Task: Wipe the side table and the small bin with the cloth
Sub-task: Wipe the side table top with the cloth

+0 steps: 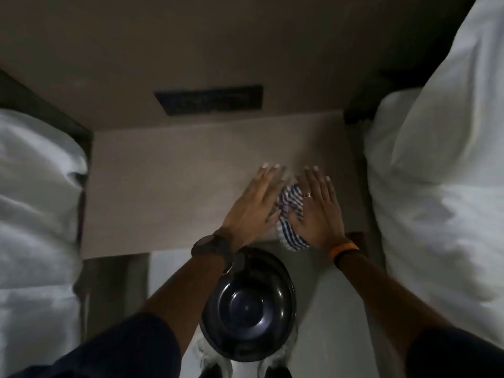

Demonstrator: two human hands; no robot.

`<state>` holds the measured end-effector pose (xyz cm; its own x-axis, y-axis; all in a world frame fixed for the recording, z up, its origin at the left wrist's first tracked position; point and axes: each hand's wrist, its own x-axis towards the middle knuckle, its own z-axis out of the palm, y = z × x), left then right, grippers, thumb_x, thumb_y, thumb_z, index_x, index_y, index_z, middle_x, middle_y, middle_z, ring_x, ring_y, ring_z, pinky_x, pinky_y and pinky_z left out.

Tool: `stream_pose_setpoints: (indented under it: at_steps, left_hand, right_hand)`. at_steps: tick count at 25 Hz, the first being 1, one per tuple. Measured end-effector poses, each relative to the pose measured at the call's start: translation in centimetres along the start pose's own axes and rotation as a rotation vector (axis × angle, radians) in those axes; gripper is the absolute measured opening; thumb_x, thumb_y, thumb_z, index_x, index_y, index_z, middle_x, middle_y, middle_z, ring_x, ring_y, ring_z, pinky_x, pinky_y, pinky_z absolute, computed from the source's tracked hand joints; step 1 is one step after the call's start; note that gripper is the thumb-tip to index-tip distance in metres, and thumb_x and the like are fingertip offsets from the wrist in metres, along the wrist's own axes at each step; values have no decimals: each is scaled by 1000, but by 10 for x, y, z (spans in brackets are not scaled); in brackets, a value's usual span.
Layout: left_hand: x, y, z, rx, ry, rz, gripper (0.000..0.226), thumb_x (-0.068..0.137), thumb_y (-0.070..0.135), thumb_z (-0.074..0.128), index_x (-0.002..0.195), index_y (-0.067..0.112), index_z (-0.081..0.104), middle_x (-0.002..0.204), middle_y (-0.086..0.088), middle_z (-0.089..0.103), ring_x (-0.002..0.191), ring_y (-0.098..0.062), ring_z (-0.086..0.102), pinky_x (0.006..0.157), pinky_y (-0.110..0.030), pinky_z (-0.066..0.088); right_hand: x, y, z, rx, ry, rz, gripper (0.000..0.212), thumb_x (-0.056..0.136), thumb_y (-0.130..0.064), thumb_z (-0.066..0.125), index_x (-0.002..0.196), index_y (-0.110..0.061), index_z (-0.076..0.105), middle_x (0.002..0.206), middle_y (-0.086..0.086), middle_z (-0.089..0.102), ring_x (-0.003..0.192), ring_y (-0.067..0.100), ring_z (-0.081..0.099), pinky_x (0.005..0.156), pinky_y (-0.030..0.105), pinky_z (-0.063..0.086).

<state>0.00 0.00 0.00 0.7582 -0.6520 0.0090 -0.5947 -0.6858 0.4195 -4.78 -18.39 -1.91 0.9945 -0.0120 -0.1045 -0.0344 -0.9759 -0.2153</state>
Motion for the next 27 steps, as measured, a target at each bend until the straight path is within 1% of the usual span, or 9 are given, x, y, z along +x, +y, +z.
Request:
stream_pose_setpoints:
  at_steps: [3,6,9,13,16,18,22,24,27]
  left_hand:
    - [4,0,80,-129,-182,29,71,101,21,62,159,2,26,171,-19,11,159,-33,5,128,-40,18]
    - [-5,-6,115,-182,-146,-7,54,106,24,50,158,14,37,168,-4,30,154,-15,26,123,-24,21]
    - [6,-6,116,-250,29,-179,45,91,3,59,135,-4,62,143,-22,60,135,-35,55,117,-38,39]
    - [24,6,92,-367,39,-144,32,82,0,57,108,-8,75,114,-26,74,110,-42,68,105,-43,50]
    - [23,4,86,-241,-48,-91,40,83,-5,65,123,-8,67,130,-29,65,128,-45,56,114,-49,38]
    - [-9,15,94,-136,-39,-175,60,87,11,72,143,-1,54,149,-27,49,145,-43,38,120,-54,27]
    - [-147,69,137,-238,13,-254,65,87,28,75,145,10,54,152,-18,48,149,-36,34,118,-59,33]
    - [-209,87,172,-100,-136,-206,80,80,47,78,146,12,51,156,-19,45,150,-41,32,114,-71,32]
    - [-253,101,216,185,-467,-208,126,68,77,72,164,26,9,171,-24,3,155,-51,0,109,-85,4]
  right_hand:
    - [-21,31,69,93,-122,-50,76,100,-39,53,164,-12,23,175,12,23,166,28,17,138,50,13]
    - [-34,32,107,163,-89,-86,69,103,-33,40,164,-7,23,175,13,24,166,26,18,137,50,18]
    - [-23,30,126,130,28,-65,60,107,-34,42,161,-7,35,172,11,34,163,27,26,136,49,22]
    - [-22,21,122,246,108,14,49,104,-14,58,151,-4,52,161,15,51,155,32,44,130,51,34]
    - [-19,13,102,400,123,101,47,97,5,59,144,2,58,153,23,57,147,41,52,126,54,40]
    - [-31,8,90,480,147,161,45,95,9,58,140,1,62,146,25,63,139,42,58,122,51,45]
    - [-102,12,90,835,251,394,54,90,13,51,137,-8,66,142,15,68,135,27,64,121,44,49]
    - [-151,6,100,1022,248,520,51,95,9,50,140,-11,64,140,6,70,133,18,66,119,43,53]
    - [-200,-5,119,1258,227,739,44,102,3,50,138,-17,62,127,-9,72,122,8,70,115,39,56]
